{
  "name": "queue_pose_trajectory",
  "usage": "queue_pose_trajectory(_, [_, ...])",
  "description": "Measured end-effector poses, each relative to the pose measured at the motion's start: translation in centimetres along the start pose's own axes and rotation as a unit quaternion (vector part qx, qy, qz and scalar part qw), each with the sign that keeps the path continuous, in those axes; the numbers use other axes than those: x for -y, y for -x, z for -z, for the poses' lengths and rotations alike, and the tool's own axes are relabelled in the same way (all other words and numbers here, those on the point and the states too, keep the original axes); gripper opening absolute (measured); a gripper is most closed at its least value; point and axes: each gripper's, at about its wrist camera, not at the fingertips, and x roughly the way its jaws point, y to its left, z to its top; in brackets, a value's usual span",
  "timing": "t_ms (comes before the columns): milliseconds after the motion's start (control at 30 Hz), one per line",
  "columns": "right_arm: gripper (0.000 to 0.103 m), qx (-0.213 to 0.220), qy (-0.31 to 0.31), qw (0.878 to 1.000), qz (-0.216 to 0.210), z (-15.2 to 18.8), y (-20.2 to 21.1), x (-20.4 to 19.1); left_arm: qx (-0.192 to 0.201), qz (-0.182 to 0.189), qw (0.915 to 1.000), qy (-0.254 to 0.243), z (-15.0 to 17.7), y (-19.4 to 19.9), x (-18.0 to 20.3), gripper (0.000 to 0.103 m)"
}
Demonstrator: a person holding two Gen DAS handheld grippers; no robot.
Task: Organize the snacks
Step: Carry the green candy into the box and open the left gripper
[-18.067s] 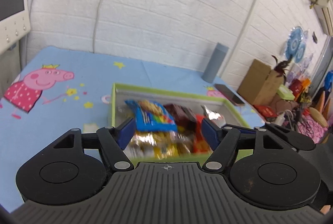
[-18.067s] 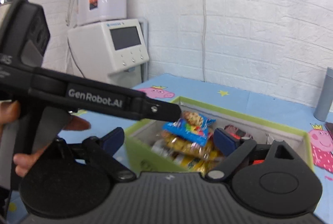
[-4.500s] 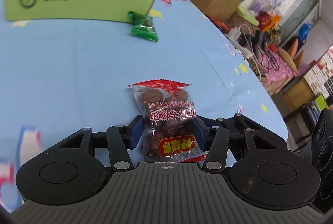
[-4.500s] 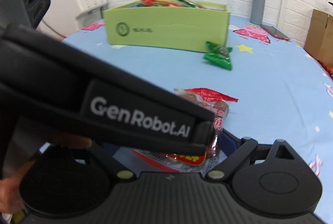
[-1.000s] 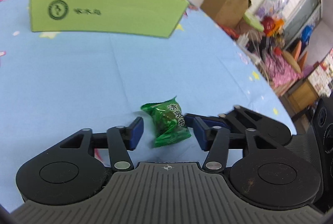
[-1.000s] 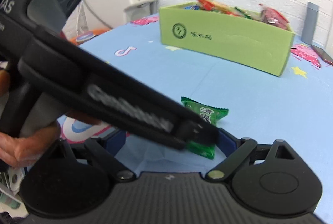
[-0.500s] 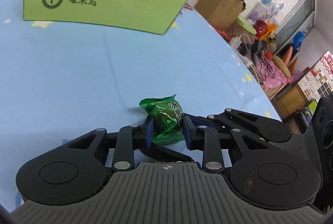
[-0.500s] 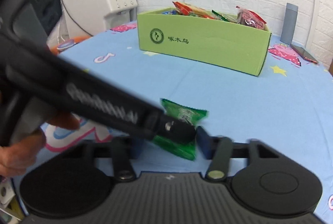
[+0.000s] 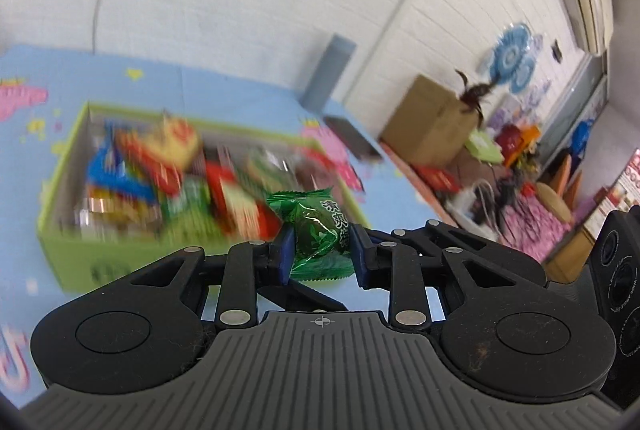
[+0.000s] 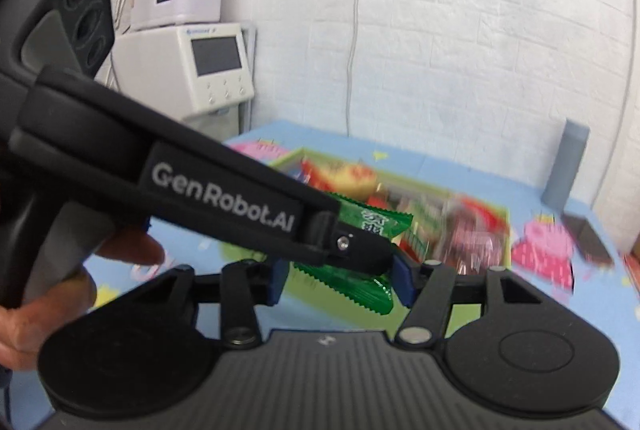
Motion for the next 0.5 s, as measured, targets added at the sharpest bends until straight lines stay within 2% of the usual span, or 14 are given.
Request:
queue_pose_trajectory(67, [0.065, -0.001, 0.001, 1.0, -0.001, -1.8, -2.8, 1.5, 0.0, -0.009, 1.0, -0.001, -2.2, -2.0, -1.1, 0.008])
queue_pose_trajectory(167, [0.065, -0.022, -0.012, 1.0, -0.008, -3.0, -7.3, 3.9, -0.021, -0.021, 0.9995, 0.011, -4.4, -6.2, -3.8, 0.008])
queue_pose_trajectory(267, [0.066, -0.058, -0.025, 0.998, -0.022, -2.2, -11.4, 5.5, -0.039, -0.041, 0.9982, 0.018, -3.8, -9.3, -6.0, 0.008])
queue_pose_trajectory(367, [0.07, -0.046, 0.03, 0.998, -0.003, -0.9, -12.4, 4.4, -0.021, -0.036, 0.9991, 0.005, -2.7, -9.6, -6.7, 0.013])
queue_pose_trajectory(433, [0.071, -0.041, 0.031, 0.999, 0.001, -0.9, -12.4, 4.4, -0.02, -0.031, 0.9993, 0.008, -2.9, -9.5, -6.8, 0.025])
queue_pose_trajectory(500, [0.079, -0.038, 0.031, 0.999, 0.001, -0.9, -12.3, 4.6, -0.014, -0.034, 0.9992, 0.012, -3.1, -8.9, -6.6, 0.045])
